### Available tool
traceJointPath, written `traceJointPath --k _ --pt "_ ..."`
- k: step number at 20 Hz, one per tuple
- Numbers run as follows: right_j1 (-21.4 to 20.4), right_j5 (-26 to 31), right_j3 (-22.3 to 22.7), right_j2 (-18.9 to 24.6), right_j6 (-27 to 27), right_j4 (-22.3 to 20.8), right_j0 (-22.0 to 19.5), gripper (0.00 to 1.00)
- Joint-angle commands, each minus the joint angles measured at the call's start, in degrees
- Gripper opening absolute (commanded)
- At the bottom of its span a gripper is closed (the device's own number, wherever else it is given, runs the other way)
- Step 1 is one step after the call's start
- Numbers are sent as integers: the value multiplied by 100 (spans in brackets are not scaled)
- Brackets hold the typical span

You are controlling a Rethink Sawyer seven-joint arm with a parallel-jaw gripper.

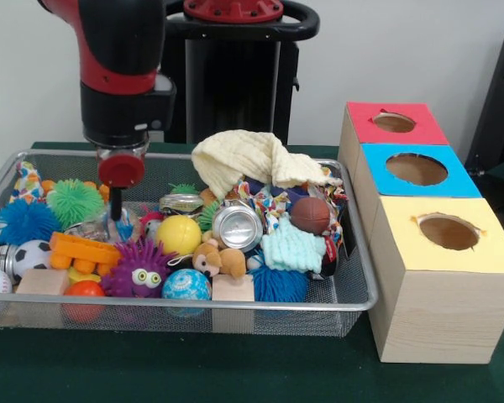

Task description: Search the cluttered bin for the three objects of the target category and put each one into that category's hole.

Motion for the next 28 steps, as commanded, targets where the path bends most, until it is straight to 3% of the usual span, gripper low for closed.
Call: traceJointPath --k 1,7,16,28 --pt "-927 846 471 -121 517 -348 64 0" --pt "-1235 1225 423 -463 618 -494 352 0" --pt "-1494 2088 322 -764 1452 -224 1037 0" --pt "-1330 2465 108 -1109 2489 351 2010 0"
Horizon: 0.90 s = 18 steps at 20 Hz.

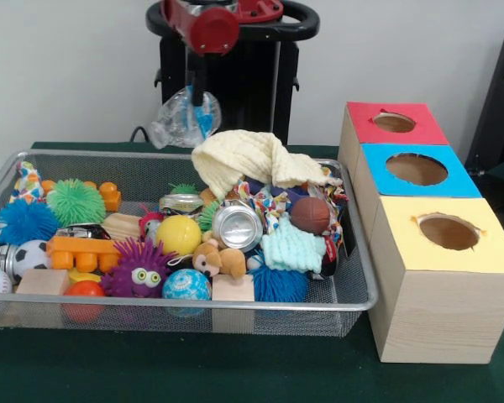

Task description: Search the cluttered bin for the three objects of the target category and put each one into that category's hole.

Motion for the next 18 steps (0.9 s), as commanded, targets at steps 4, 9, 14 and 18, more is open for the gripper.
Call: traceJointPath --k 4,9,14,18 --pt "296 392 -20 107 2442 575 411 0" --pt "392 514 -172 16 2871 625 720 0" --pt "541 746 -447 -85 3428 676 1053 0" --pt "619 895 -614 -172 3808 703 1299 0"
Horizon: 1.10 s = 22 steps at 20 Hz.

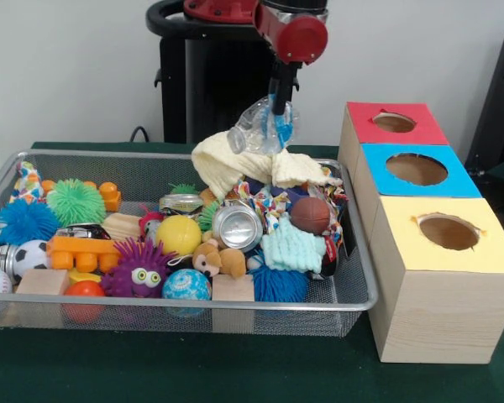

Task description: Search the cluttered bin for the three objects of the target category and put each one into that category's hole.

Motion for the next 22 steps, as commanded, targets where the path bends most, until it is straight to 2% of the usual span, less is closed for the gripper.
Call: traceJointPath --k 1,7,15,22 --pt "302 840 -458 80 2246 262 260 0" --pt "419 919 -614 51 2637 297 497 0" --pt "693 749 -803 152 2924 374 581 0" --pt "899 145 -629 390 2788 579 476 0"
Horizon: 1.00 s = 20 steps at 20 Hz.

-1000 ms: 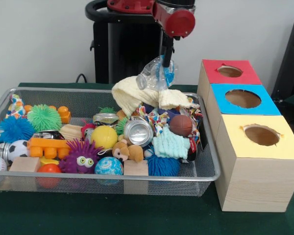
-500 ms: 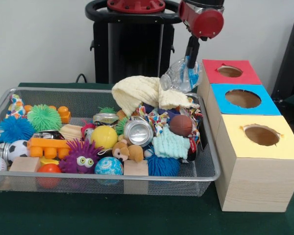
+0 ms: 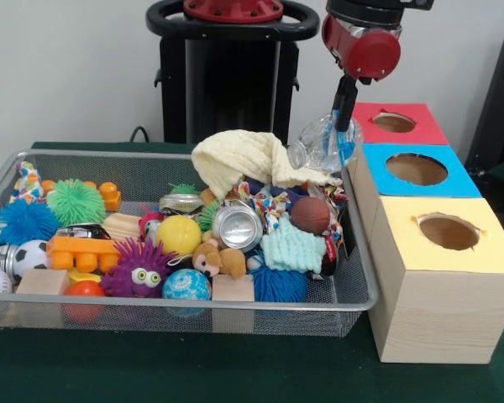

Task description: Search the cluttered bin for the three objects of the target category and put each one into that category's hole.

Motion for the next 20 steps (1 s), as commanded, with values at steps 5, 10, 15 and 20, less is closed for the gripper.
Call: traceJointPath --k 5,10,15,20 --pt "529 -65 -43 452 1877 480 73 0" --pt "570 51 -29 335 2084 606 283 0" --pt "495 271 -9 207 2198 660 451 0" --pt "371 507 -57 108 2059 567 381 0"
